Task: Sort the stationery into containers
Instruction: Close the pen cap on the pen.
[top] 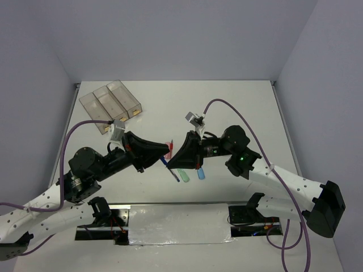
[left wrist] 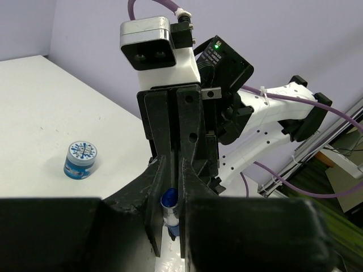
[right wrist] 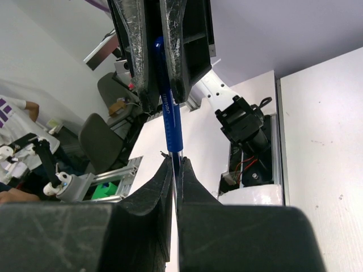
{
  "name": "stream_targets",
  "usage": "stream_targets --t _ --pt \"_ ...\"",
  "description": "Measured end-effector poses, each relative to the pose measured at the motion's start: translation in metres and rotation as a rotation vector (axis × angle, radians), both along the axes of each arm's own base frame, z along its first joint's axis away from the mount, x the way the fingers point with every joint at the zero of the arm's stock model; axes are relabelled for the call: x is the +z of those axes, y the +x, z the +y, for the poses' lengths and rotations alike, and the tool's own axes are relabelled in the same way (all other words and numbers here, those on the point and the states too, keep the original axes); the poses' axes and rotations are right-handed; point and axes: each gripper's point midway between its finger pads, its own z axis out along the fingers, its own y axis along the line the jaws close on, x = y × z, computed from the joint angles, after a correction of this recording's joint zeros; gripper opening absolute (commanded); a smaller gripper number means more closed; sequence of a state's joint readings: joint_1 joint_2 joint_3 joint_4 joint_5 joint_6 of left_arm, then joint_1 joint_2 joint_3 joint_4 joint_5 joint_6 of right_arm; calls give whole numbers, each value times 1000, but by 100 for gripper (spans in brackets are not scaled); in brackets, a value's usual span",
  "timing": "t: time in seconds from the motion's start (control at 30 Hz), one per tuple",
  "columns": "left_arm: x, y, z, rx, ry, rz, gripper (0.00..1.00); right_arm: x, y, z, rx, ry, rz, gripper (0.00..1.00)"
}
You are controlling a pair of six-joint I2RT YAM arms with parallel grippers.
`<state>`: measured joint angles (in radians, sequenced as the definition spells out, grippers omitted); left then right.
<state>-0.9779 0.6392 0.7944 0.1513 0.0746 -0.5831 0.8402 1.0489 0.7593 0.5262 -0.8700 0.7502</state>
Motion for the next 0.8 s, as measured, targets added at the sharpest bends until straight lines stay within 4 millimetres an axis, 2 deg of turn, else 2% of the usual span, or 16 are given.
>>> stream_targets --t 0.23,0.8 --pt "2 0 -4 -12 -14 -9 0 3 -1 0 6 8 -9 0" --pt "29 -1 -1 -16 -170 -62 0 30 1 2 10 64 0 0"
